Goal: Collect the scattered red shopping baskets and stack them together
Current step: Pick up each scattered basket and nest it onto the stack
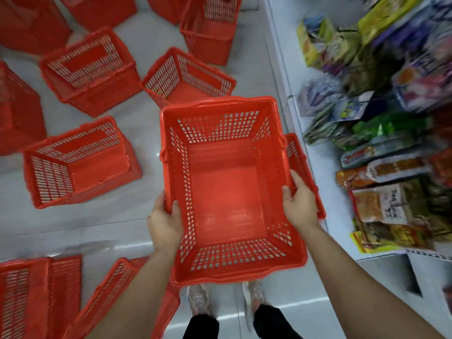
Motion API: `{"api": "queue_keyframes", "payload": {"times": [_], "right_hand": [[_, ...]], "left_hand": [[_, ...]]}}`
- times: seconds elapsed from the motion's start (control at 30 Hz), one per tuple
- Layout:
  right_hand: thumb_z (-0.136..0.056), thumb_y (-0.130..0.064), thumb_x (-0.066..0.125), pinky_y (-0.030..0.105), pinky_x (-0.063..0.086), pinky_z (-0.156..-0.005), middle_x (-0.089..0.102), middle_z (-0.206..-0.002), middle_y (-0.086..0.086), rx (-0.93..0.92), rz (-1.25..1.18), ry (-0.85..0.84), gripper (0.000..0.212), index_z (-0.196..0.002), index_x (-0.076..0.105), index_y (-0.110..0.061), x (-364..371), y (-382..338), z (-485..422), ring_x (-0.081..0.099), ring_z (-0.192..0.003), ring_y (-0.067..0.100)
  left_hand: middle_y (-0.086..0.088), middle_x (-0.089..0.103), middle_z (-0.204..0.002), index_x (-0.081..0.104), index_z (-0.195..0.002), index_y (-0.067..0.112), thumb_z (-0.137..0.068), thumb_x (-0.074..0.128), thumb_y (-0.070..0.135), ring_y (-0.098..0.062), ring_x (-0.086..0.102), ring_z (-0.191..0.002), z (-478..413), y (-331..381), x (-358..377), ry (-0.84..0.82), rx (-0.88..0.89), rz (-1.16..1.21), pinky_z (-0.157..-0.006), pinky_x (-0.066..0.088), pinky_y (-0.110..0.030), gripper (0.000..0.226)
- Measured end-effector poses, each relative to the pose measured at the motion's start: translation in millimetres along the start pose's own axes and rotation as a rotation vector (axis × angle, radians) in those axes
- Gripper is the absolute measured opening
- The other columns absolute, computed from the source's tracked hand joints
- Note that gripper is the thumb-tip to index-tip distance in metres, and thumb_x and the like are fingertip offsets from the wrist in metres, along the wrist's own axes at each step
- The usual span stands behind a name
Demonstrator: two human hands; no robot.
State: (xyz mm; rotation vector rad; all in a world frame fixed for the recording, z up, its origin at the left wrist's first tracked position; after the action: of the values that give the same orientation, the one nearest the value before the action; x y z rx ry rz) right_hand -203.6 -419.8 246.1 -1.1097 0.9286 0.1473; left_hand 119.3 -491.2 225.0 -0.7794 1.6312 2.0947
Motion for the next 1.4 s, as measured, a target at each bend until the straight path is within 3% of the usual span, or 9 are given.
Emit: {"api": "queue_keyframes", "payload": {"times": [0.1,0.33,0.5,0.67,0.8,0.9,1.0,1.1,1.4], "right_hand": [[-0.095,-0.008,0.055,0.032,0.047,-0.099,0.067,-0.125,0.011,0.068,0.003,0.025,0.048,-0.143,0.050,-0.009,-45,33,-9,0.063,-0.111,0.027],[-0.097,-0.011,0.052,0.020,0.042,-0.081,0.068,-0.113,-0.002,0.135,0.044,0.047,0.043,-0.140,0.052,-0.015,-105,149,-62,0.065,-0.104,0.024],[-0.097,-0.011,0.053,0.030,0.047,-0.096,0.067,-0.123,0.004,0.132,0.035,-0.035,0.047,-0.143,0.051,-0.017,-105,221,-121,0.063,-0.109,0.023],[-0.096,-0.012,0.055,0.010,0.040,-0.080,0.063,-0.106,-0.017,0.038,-0.019,-0.063,0.041,-0.134,0.057,-0.025,-69,266,-172,0.055,-0.095,0.000],[-0.094,-0.011,0.054,0.026,0.050,-0.088,0.068,-0.109,-0.013,0.002,-0.020,-0.098,0.039,-0.131,0.058,-0.024,-34,296,-196,0.065,-0.100,0.013],[-0.093,-0.013,0.055,0.021,0.046,-0.080,0.068,-0.107,-0.015,0.023,0.023,-0.104,0.041,-0.133,0.056,-0.025,-9,321,-206,0.066,-0.098,0.014],[-0.090,-0.021,0.062,0.031,0.040,-0.091,0.062,-0.127,0.010,0.041,0.289,-0.201,0.055,-0.143,0.048,-0.017,14,344,-208,0.059,-0.112,0.033],[-0.088,-0.034,0.064,0.042,0.038,-0.103,0.041,-0.146,0.013,0.138,0.451,-0.329,0.069,-0.148,0.038,-0.013,23,344,-204,0.043,-0.128,0.039],[-0.083,-0.058,0.058,0.043,0.041,-0.097,0.042,-0.144,0.009,-0.185,0.772,-0.520,0.083,-0.149,0.030,-0.018,-6,162,-181,0.041,-0.127,0.033]], "left_hand": [[0.013,0.070,-0.093,0.063,-0.115,0.028,-0.092,0.056,0.021,-0.020,0.069,-0.085,18,38,41,-0.065,0.042,0.042,-0.079,0.052,-0.035,0.025],[0.028,0.066,-0.088,0.060,-0.115,0.037,-0.090,0.052,0.029,-0.008,0.068,-0.083,59,76,178,-0.158,-0.008,0.065,-0.081,0.054,-0.032,0.028],[0.023,0.070,-0.089,0.063,-0.108,0.036,-0.093,0.050,0.027,-0.005,0.068,-0.082,75,72,258,-0.123,-0.092,0.071,-0.081,0.056,-0.036,0.022],[0.014,0.071,-0.087,0.063,-0.113,0.026,-0.095,0.051,0.025,-0.015,0.067,-0.079,71,39,314,-0.010,-0.136,0.024,-0.077,0.055,-0.041,0.022],[0.013,0.072,-0.090,0.062,-0.120,0.027,-0.097,0.050,0.024,-0.016,0.068,-0.081,58,9,348,0.004,-0.162,-0.014,-0.079,0.057,-0.041,0.026],[0.019,0.071,-0.088,0.061,-0.118,0.030,-0.097,0.050,0.027,-0.010,0.067,-0.077,46,-14,370,-0.027,-0.142,-0.056,-0.076,0.057,-0.040,0.024],[0.006,0.069,-0.124,0.048,-0.143,0.033,-0.093,0.060,0.040,-0.022,0.067,-0.107,36,-30,385,-0.135,-0.173,-0.151,-0.093,0.055,-0.044,0.052],[0.000,0.051,-0.149,0.029,-0.156,0.027,-0.087,0.068,0.052,-0.024,0.054,-0.130,32,-35,387,-0.234,-0.219,-0.213,-0.107,0.046,-0.043,0.083],[0.001,0.033,-0.160,0.024,-0.156,0.024,-0.085,0.055,0.065,-0.023,0.032,-0.144,32,45,275,-0.427,-0.148,-0.623,-0.105,0.042,-0.047,0.088]]}}
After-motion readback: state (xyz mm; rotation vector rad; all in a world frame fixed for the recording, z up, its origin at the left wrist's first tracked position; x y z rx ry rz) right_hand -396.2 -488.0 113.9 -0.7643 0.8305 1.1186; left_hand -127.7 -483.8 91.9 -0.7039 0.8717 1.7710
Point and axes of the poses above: each hand's wrist, its own z-axis away from the middle knuckle, its own x-axis out of the palm, y = z × x, the point moved 2 cm from there along -z, towards the middle knuckle
